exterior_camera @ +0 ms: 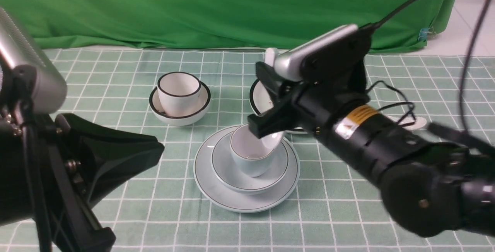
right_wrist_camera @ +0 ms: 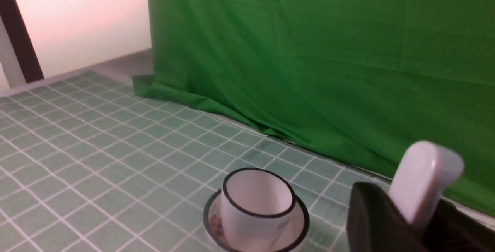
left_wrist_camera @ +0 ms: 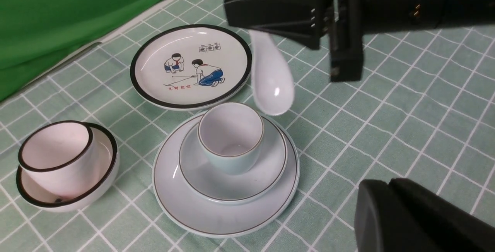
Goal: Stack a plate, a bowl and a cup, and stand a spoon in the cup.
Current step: Use the right arm to put the blue soup spoon into the blue teacup in the middle
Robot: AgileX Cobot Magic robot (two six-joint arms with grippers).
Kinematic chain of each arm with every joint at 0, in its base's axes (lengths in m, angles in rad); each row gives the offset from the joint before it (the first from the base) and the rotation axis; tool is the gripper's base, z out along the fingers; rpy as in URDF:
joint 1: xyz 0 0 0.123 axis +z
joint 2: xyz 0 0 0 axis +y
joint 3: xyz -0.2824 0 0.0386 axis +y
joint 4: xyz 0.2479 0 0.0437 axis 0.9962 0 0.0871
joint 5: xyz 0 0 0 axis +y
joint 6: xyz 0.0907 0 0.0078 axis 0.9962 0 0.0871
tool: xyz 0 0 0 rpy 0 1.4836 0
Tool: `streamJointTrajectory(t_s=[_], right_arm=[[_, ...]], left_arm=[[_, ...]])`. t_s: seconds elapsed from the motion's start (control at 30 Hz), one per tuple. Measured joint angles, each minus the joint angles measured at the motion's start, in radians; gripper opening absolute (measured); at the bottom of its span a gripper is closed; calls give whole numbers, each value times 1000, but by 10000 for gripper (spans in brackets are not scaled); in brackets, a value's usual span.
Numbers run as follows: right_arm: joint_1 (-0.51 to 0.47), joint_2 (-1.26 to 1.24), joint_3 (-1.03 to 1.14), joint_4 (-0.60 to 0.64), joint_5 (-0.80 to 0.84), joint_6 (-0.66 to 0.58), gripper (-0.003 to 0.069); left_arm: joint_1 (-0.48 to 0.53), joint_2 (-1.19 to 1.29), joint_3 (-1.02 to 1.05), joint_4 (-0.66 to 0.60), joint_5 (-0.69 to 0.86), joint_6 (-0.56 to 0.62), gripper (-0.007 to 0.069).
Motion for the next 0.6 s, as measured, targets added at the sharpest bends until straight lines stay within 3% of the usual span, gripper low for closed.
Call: streamJointTrajectory(t_s=[0.17,0.6], right_arm=[[-8,141,-44,-145,-95,151,76],[-59,279,-67,-170,-145,161,76]], left_arm=[[0,0,0,3,0,0,10],[0,0,0,9,0,2,10]])
